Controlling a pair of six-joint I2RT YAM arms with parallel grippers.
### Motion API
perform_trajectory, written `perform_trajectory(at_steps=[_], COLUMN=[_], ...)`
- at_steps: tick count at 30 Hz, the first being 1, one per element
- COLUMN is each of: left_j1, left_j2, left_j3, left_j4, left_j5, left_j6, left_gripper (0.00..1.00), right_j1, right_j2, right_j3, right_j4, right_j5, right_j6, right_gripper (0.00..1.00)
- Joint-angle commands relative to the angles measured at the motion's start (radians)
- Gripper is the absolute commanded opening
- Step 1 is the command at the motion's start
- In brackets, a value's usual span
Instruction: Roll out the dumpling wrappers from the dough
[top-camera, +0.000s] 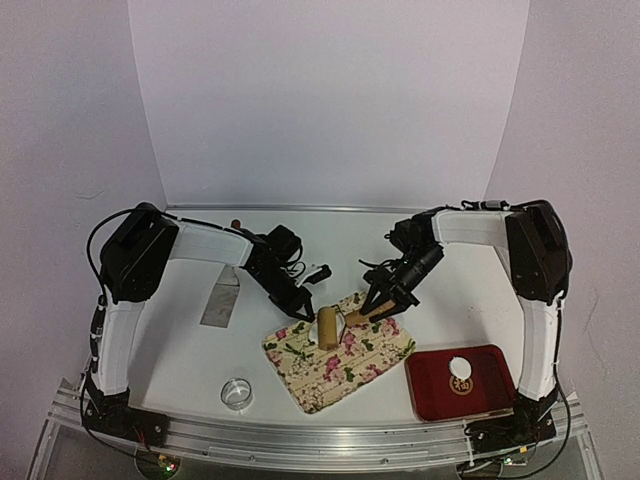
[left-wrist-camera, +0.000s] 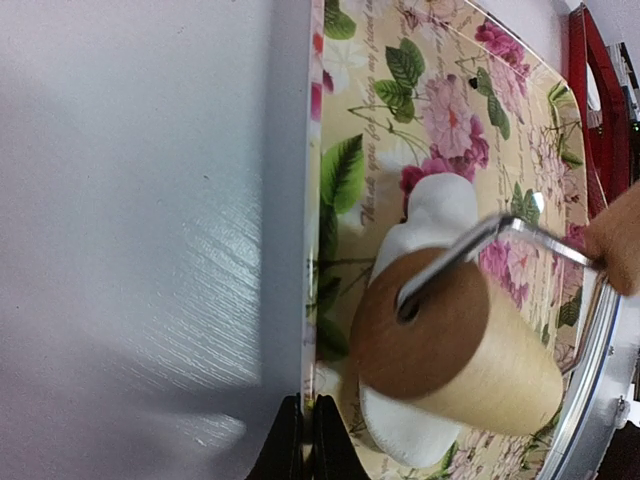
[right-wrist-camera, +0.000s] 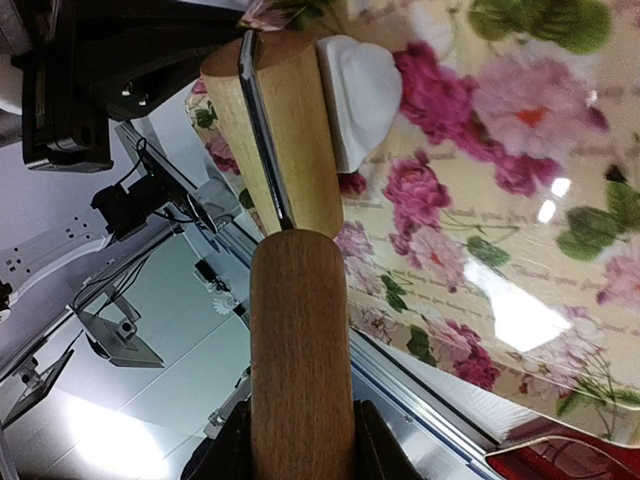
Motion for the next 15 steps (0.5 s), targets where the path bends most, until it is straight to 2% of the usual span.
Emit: perform_trajectory(at_steps=[1,5,8,15], left_j1=[-0.002,-0.002,-0.002,-0.002], left_j2=[0.028,0.028,0.024,0.019], left_j3=[-0.004,-0.004,-0.009,-0.02], left_j4=[-0.008,-0.008,-0.007,-0.004], left_j5=[-0.063,-0.063,-0.064,-0.074], left_j6=[-0.009,-0.009,-0.009,-0.022], left_gripper=[0.0,0.0,0.0,0.0], right_j1=[0.038,-0.065,-0.099,0.057], right_j2=[0.107,0.045,0.031,0.137], right_j3=[-0.044,-0.046,-0.045,-0.016], right_j4=[-0.091,-0.137,-0.154,-0.087], right_j5=[0.412,0.464,0.467,0.364], right_j6=[0.128,0.1,0.081,0.134], right_gripper=[0.0,0.0,0.0,0.0])
